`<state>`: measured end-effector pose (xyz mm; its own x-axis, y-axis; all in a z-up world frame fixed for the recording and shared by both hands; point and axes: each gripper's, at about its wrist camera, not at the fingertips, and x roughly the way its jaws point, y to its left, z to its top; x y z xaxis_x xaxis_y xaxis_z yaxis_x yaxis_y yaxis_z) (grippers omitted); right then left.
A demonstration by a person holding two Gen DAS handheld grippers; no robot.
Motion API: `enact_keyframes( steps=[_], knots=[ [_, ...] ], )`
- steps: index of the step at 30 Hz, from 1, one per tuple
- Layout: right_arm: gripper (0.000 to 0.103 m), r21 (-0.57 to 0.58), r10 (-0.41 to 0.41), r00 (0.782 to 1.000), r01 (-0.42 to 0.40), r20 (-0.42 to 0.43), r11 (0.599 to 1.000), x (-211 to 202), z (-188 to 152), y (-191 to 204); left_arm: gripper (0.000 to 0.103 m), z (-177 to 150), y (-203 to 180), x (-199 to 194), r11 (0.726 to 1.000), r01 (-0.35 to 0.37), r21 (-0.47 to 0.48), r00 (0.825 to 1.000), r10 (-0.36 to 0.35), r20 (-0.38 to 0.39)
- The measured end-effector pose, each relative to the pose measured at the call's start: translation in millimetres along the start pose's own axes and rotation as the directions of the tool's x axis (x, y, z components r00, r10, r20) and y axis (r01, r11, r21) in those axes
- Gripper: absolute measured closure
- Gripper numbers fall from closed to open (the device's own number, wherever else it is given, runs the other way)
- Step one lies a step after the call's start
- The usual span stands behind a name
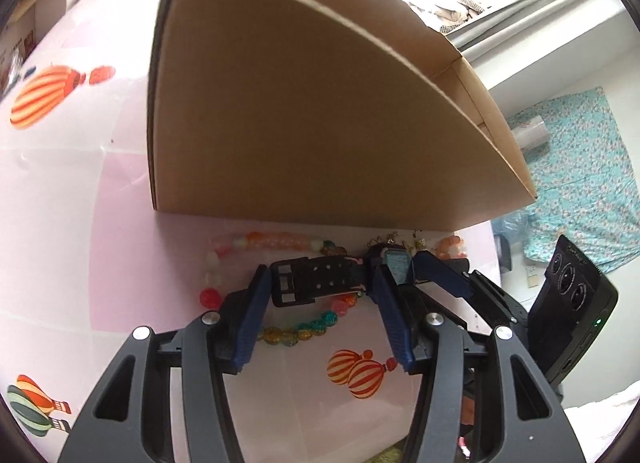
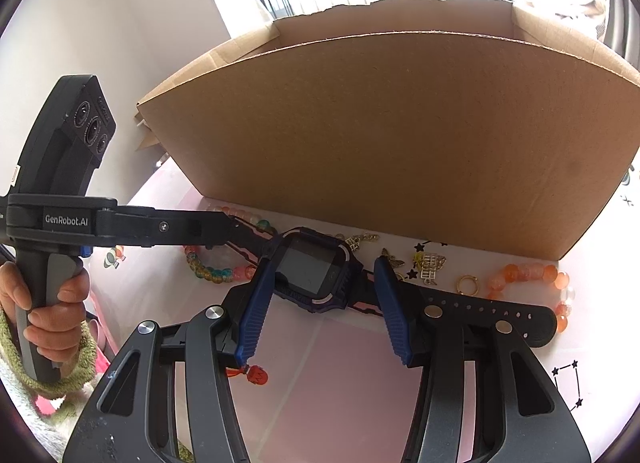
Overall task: Organize jewelry
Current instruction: 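Hold the black smartwatch with both grippers and lift it off the table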
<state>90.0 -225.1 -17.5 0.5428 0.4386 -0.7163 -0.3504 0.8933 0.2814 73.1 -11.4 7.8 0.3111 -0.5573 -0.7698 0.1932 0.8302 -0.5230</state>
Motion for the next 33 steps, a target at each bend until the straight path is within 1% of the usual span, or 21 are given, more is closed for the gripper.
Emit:
enact_keyframes(
  steps=[2,3,4,5,6,9,11,15,17,18,19,22,23,24,26,28,29,33],
  knots=[
    [0.054,-0.002,-0.001,1.0,0.001,0.0,1.0,0,0,0,0.052,-1,-3,-2,1.0,-0.006,0.011,1.0,0.005,0.021],
    [0.054,-0.002,-0.003,1.0,0.003,0.001,1.0,1,0,2,0.053,-1,-5,-4,1.0,0.007,0.018,0.999,-0.008,0.032],
    [0.054,-0.004,0.0,1.0,0.0,0.001,1.0,1,0,2,0.058,0,-8,-2,0.999,0.032,0.028,0.999,-0.033,0.038],
    [0.054,-0.006,-0.001,1.0,0.001,0.002,1.0,1,-1,2,0.06,0,-12,0,0.998,0.05,0.036,0.998,-0.051,0.032],
    [0.054,-0.006,-0.001,1.0,0.001,0.002,1.0,1,-1,2,0.062,-2,-15,0,0.998,0.043,0.05,0.999,-0.045,0.031],
    [0.054,-0.005,-0.001,1.0,0.001,0.005,1.0,2,-2,0,0.076,-5,-25,3,0.994,-0.005,0.108,0.999,0.002,0.035],
    [0.054,-0.005,-0.002,1.0,0.002,0.007,1.0,2,-3,0,0.076,-6,-21,2,0.992,-0.038,0.121,0.999,0.033,0.042],
    [0.054,-0.005,-0.002,1.0,0.002,0.008,1.0,3,-3,0,0.076,-9,-21,-10,0.978,-0.148,0.15,0.987,0.136,0.089],
    [0.054,-0.004,-0.002,1.0,0.002,0.009,1.0,3,-4,1,0.072,-8,-15,-13,0.975,-0.174,0.135,0.983,0.164,0.08],
    [0.054,-0.004,-0.003,1.0,0.003,0.01,1.0,4,-4,1,0.064,-8,-12,-13,0.974,-0.187,0.128,0.981,0.179,0.073],
    [0.054,-0.004,-0.003,1.0,0.003,0.01,1.0,3,-4,1,0.059,-8,-9,-12,0.972,-0.204,0.119,0.978,0.197,0.069],
    [0.054,-0.004,-0.001,1.0,0.001,0.01,1.0,3,-4,0,0.056,-4,1,-10,0.97,-0.217,0.105,0.976,0.214,0.04],
    [0.054,-0.004,-0.002,1.0,0.002,0.011,1.0,3,-4,0,0.055,-3,3,-8,0.973,-0.209,0.102,0.978,0.208,0.022],
    [0.054,-0.004,-0.002,1.0,0.002,0.011,1.0,3,-4,0,0.055,-3,3,-8,0.973,-0.204,0.105,0.979,0.202,0.028],
    [0.054,-0.004,-0.002,1.0,0.002,0.011,1.0,3,-4,0,0.054,-1,3,-6,0.977,-0.183,0.112,0.983,0.183,0.008],
    [0.054,-0.003,-0.002,1.0,0.002,0.012,1.0,3,-5,0,0.05,0,4,-5,0.977,-0.175,0.118,0.984,0.176,0.005],
    [0.054,-0.002,-0.001,1.0,0.001,0.013,1.0,3,-5,0,0.05,1,4,-5,0.978,-0.171,0.12,0.985,0.172,0.001],
    [0.054,0.0,0.0,1.0,0.0,0.013,1.0,2,-5,0,0.049,4,14,-11,0.988,-0.128,0.084,0.992,0.129,-0.008]
  ],
)
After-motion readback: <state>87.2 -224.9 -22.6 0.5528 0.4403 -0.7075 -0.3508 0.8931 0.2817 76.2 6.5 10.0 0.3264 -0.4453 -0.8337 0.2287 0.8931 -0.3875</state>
